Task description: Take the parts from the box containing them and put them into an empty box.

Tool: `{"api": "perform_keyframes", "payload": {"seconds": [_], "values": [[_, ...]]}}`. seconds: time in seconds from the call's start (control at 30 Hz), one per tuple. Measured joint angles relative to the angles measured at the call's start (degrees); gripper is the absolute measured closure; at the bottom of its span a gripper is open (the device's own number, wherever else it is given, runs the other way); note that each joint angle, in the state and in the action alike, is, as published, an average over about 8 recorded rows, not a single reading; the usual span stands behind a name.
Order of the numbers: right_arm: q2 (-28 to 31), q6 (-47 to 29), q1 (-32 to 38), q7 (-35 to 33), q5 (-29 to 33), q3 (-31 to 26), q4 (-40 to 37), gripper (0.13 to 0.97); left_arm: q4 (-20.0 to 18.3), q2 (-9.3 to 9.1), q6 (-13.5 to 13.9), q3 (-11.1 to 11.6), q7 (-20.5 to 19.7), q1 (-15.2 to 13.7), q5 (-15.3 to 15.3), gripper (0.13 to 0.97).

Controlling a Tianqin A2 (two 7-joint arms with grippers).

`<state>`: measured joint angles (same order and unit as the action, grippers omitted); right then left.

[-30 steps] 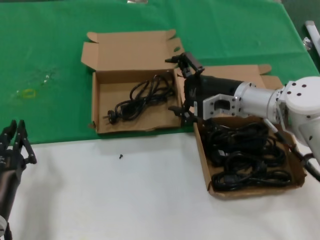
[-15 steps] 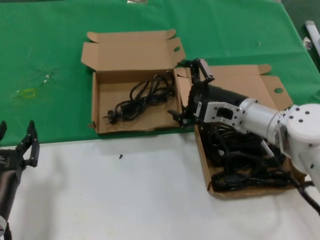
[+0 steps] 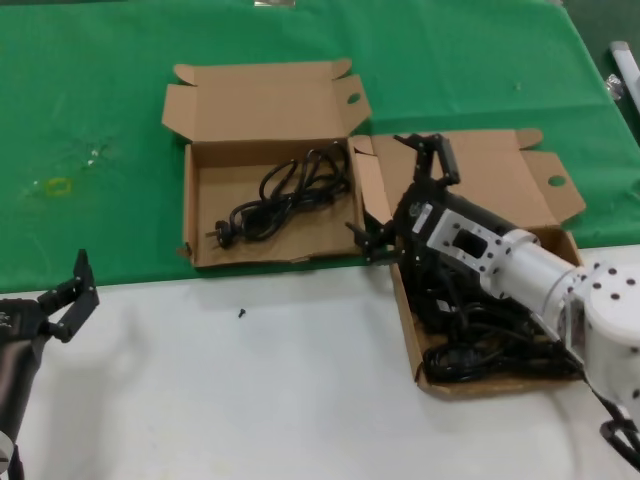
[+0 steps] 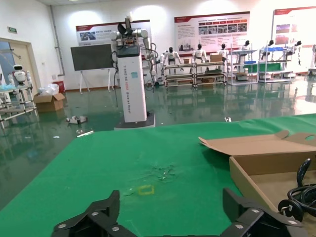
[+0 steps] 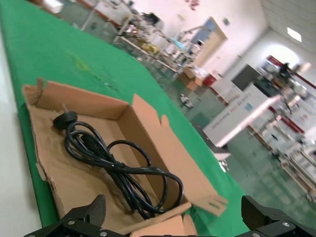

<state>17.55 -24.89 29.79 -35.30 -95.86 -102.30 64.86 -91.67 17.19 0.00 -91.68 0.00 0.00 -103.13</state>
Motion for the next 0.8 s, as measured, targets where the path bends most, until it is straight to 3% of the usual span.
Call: {"api": "perform_keyframes", "payload": {"seconds": [0.33, 0.47, 0.8], "values": [[-0.1, 5.6, -6.7, 7.9, -1.6, 2.4, 6.0, 0.129, 0.0, 0.0, 0.0, 0.0, 0.0, 0.0, 0.0, 0.266], [-0.1, 7.9, -9.4, 11.2, -2.3, 3.4, 8.5, 0.129, 0.0, 0.0, 0.0, 0.0, 0.0, 0.0, 0.0, 0.266], [-0.2, 13.5, -16.2, 19.1, -3.9, 5.8, 14.5, 0.129, 0.0, 0.0, 0.0, 0.0, 0.0, 0.0, 0.0, 0.159]]}}
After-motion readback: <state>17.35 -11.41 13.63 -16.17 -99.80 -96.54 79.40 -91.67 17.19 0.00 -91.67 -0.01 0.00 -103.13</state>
